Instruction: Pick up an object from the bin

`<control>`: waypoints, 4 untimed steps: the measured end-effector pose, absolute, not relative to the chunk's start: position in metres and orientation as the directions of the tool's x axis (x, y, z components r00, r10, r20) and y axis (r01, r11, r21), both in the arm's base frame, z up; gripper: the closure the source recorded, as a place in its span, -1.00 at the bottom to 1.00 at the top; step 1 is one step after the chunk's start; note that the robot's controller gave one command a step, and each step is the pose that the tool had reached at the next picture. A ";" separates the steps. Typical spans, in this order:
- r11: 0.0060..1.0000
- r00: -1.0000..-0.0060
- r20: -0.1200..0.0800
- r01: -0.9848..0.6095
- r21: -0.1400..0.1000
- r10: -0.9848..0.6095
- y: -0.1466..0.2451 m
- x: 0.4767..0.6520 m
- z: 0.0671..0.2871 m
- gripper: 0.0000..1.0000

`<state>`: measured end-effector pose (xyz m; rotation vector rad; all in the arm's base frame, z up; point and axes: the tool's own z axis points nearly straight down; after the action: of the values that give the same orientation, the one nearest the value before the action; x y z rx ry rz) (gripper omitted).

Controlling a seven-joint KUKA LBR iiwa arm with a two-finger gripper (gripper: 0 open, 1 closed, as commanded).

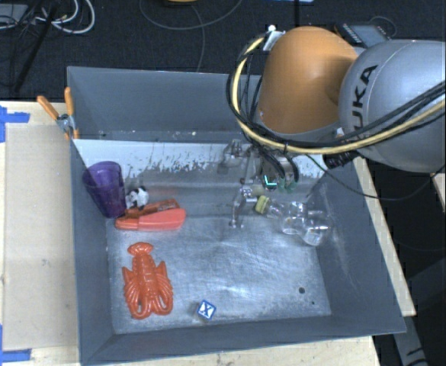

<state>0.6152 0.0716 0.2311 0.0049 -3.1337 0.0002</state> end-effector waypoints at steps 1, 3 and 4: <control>1.000 -1.000 0.000 -0.002 0.001 -0.002 0.071 0.617 0.236 -1.00; 0.983 -0.983 0.005 0.185 -0.002 0.185 0.124 0.601 0.179 -1.00; 0.997 -0.997 0.000 0.083 0.001 0.083 0.125 0.609 0.160 -1.00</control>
Offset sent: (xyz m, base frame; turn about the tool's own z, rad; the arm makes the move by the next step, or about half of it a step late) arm 0.0060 0.0437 -0.0683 0.2446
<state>0.6090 0.1252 0.1597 -0.1297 -3.1386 -0.0014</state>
